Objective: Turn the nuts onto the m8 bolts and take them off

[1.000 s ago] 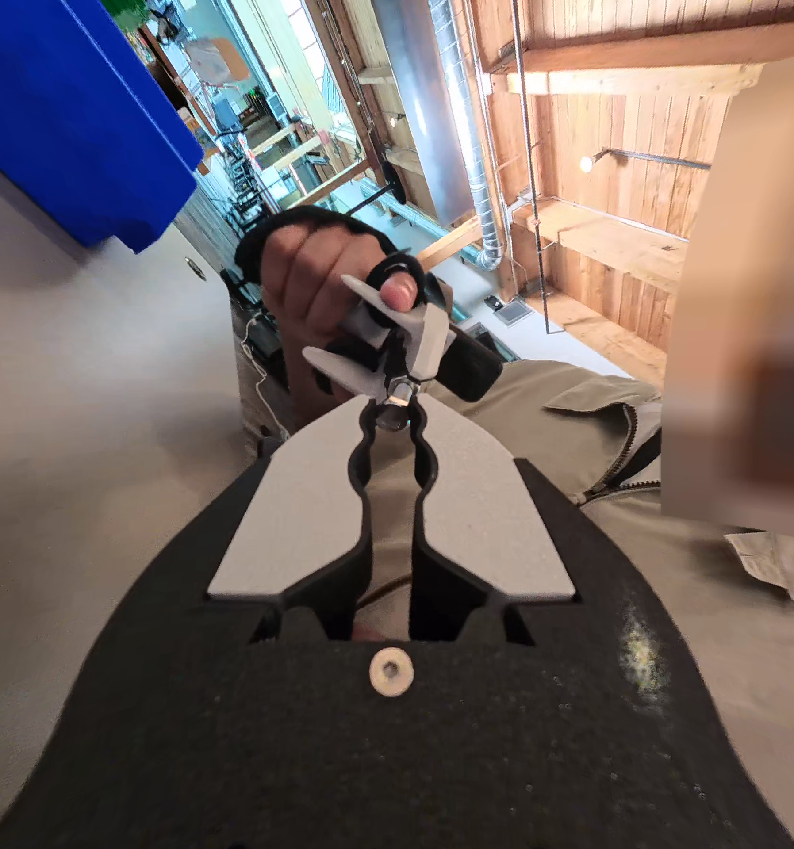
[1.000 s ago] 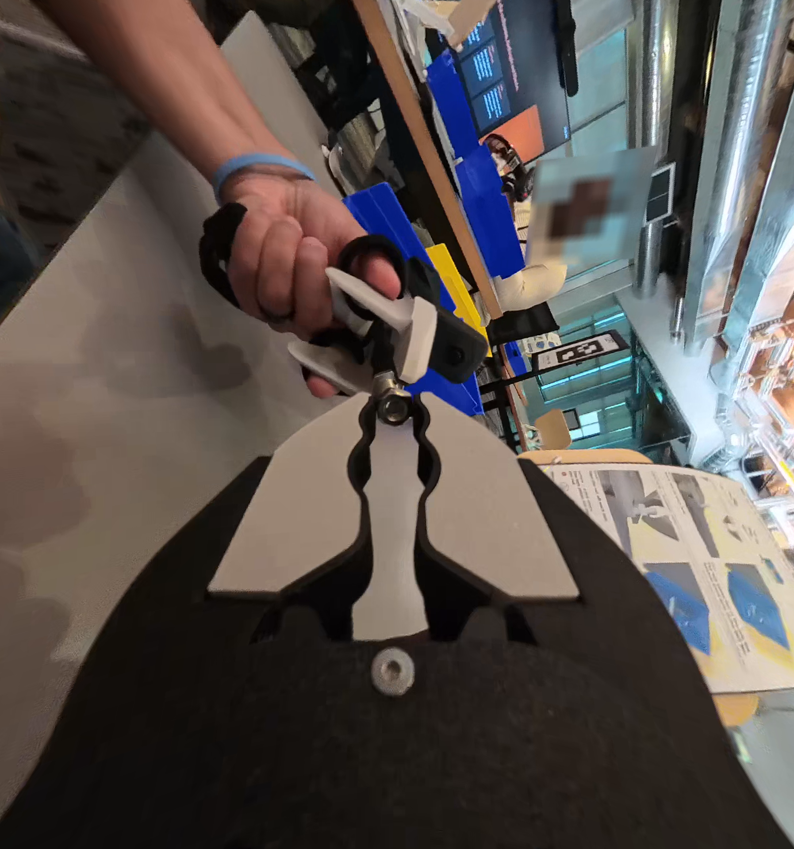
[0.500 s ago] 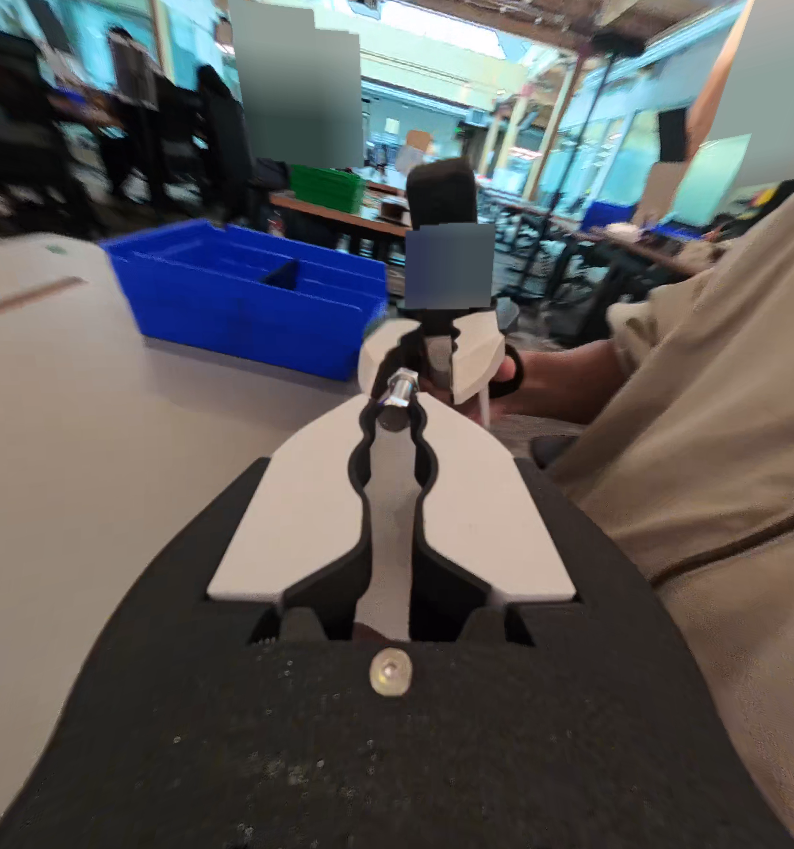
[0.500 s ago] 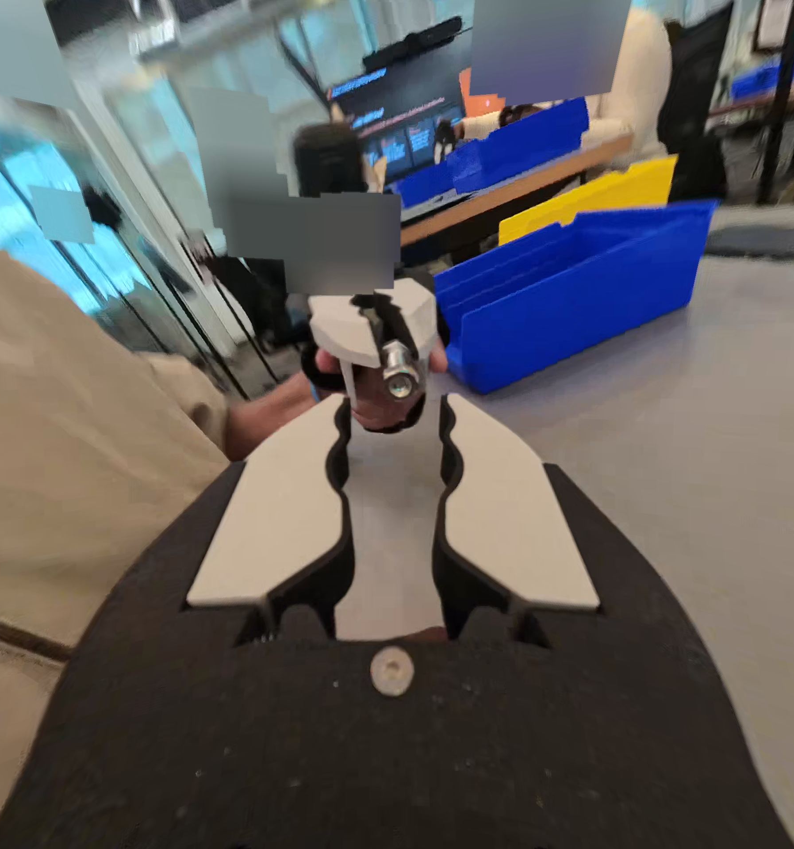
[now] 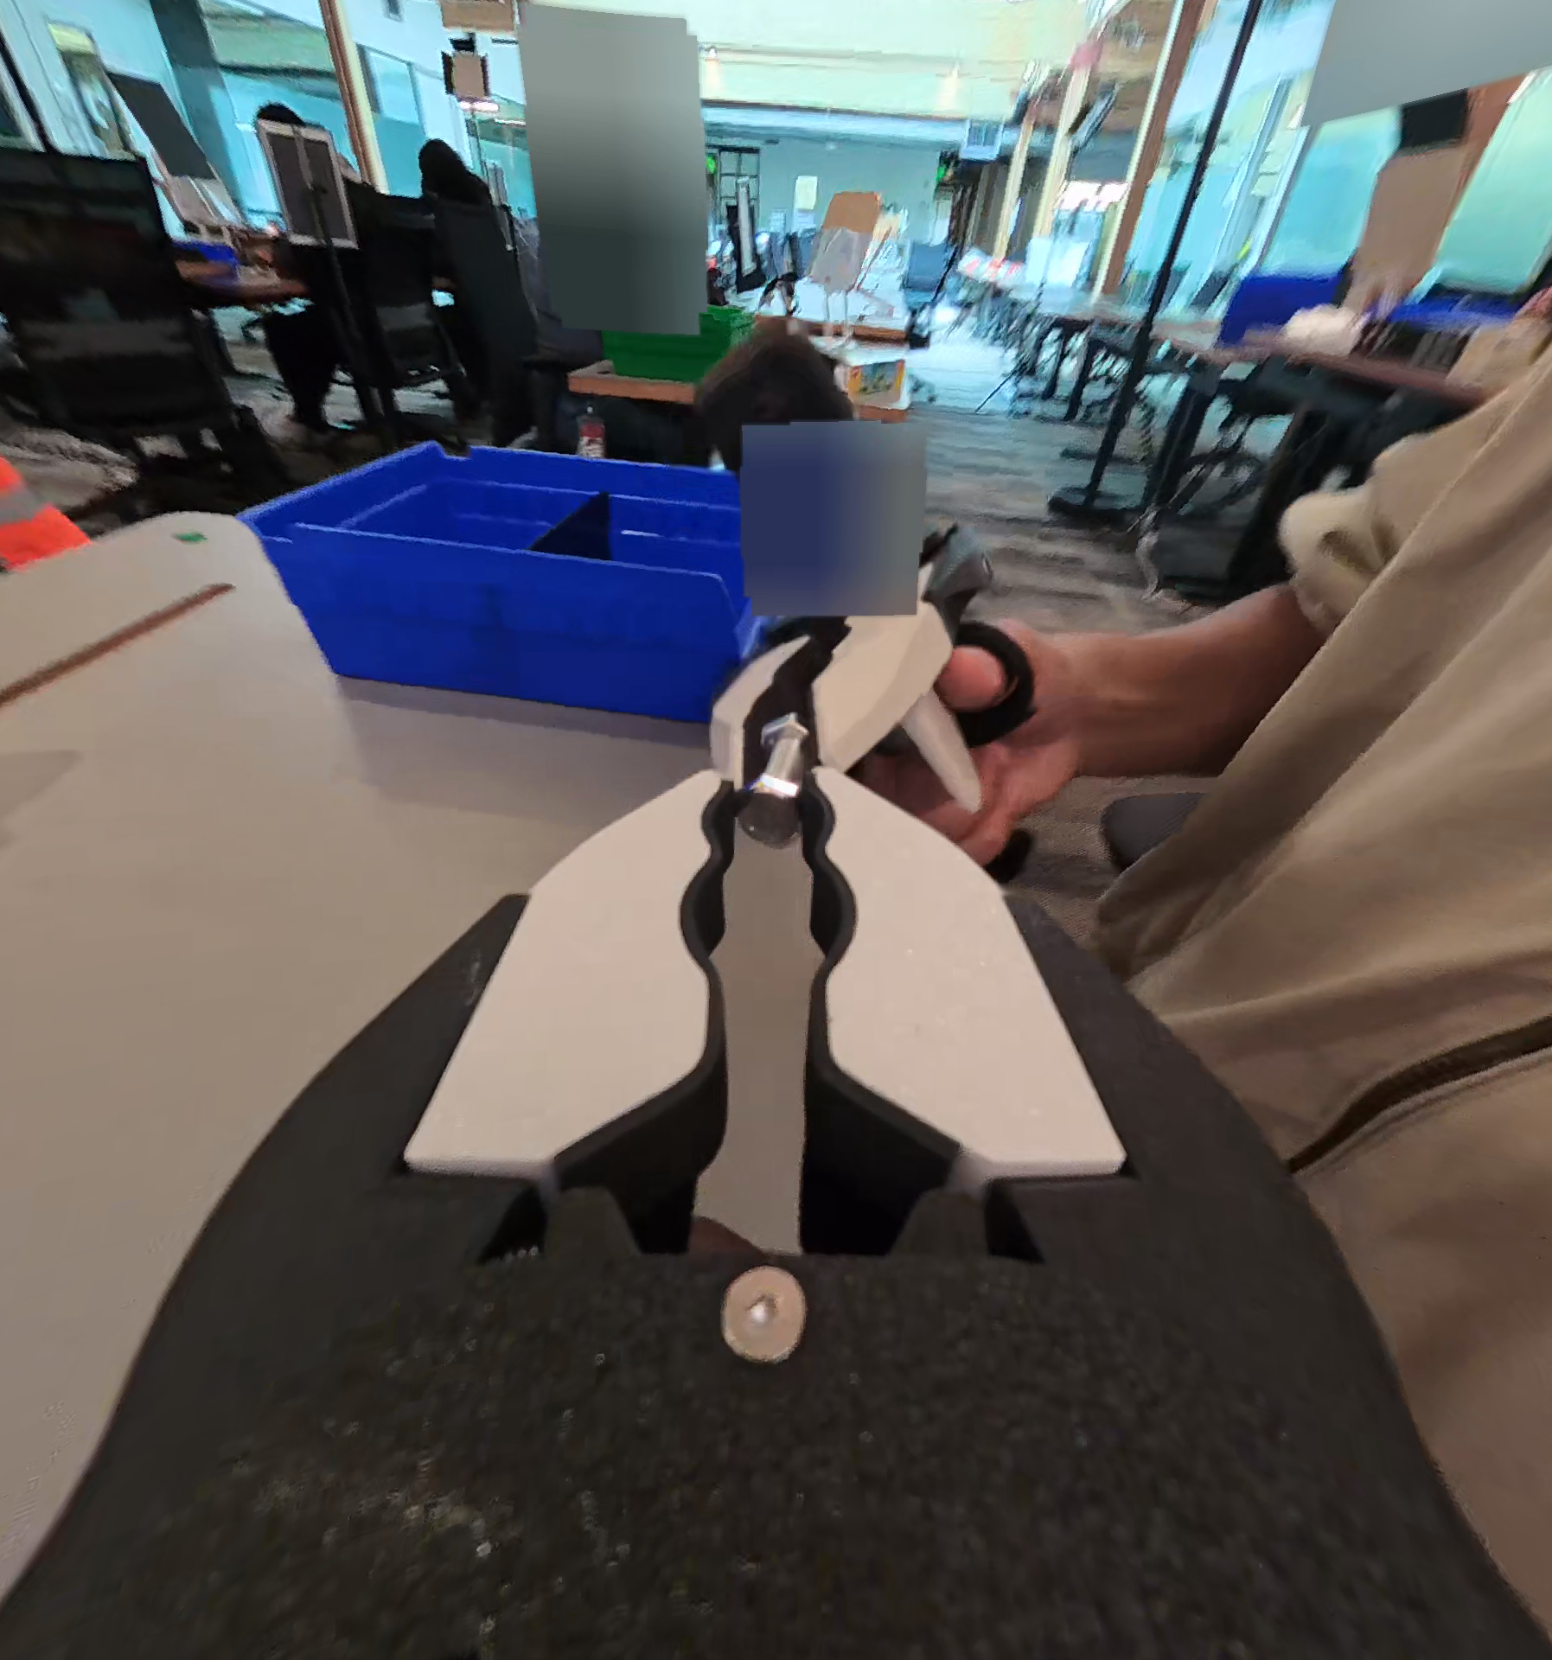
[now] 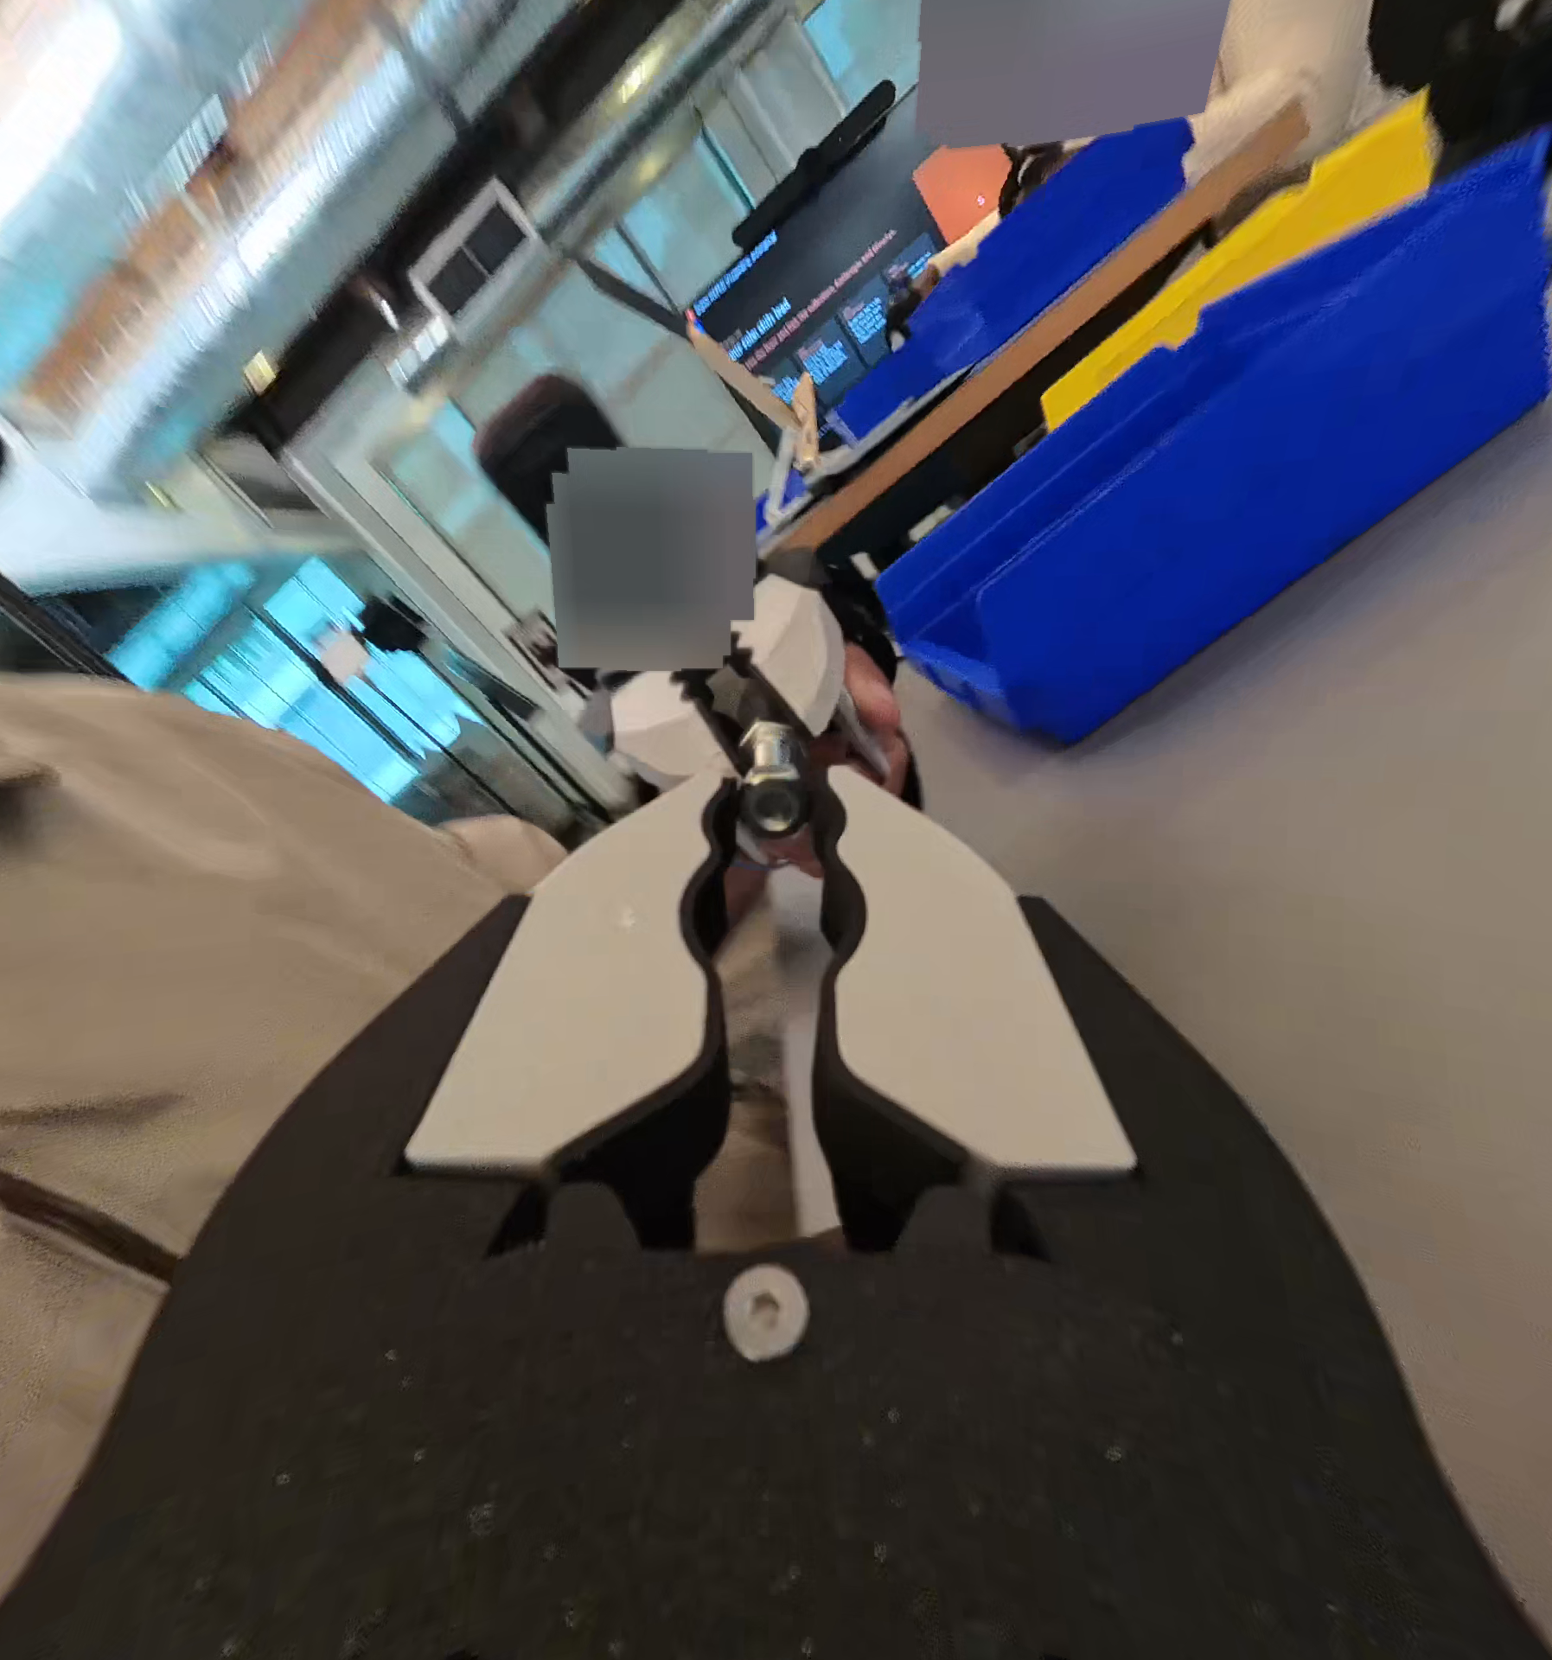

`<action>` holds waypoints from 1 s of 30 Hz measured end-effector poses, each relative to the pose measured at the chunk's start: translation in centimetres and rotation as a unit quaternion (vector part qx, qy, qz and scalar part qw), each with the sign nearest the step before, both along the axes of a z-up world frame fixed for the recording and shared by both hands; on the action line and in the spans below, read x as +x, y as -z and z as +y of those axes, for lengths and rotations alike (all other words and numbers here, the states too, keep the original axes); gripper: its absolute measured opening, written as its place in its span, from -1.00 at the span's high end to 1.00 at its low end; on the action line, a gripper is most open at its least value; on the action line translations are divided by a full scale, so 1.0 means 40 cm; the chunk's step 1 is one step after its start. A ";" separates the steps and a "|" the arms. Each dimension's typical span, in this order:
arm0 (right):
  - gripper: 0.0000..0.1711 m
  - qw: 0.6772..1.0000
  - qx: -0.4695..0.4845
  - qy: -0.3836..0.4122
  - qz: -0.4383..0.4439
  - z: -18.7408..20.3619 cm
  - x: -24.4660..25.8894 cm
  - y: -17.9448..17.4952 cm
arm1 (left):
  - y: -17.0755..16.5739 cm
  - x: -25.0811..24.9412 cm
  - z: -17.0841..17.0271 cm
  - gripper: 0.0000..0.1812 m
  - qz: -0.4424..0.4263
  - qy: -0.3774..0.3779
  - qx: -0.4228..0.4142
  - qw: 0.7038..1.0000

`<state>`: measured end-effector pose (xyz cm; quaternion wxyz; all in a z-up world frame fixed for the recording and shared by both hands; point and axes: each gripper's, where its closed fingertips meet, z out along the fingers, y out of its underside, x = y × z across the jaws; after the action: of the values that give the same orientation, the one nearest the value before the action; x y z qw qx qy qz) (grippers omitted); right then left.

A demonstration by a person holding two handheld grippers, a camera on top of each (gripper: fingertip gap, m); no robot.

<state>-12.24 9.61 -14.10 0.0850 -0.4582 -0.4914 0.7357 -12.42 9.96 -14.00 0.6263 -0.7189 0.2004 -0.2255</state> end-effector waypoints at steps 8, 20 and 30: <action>0.81 0.896 0.401 0.029 0.187 0.000 0.011 -0.035 | -0.031 0.021 -0.009 0.85 -0.282 0.127 -0.132 0.942; 0.81 0.682 0.653 0.049 0.325 0.006 0.016 -0.009 | 0.011 0.033 -0.004 0.85 -0.412 0.192 -0.241 0.858; 0.51 0.959 0.235 0.062 0.143 0.022 0.017 -0.041 | -0.024 0.003 0.012 0.85 -0.191 0.077 -0.095 0.974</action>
<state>-11.58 10.49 -12.44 0.3049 -0.3451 -0.6039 0.6505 -12.29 10.43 -13.02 0.5623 -0.7013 0.1099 -0.4241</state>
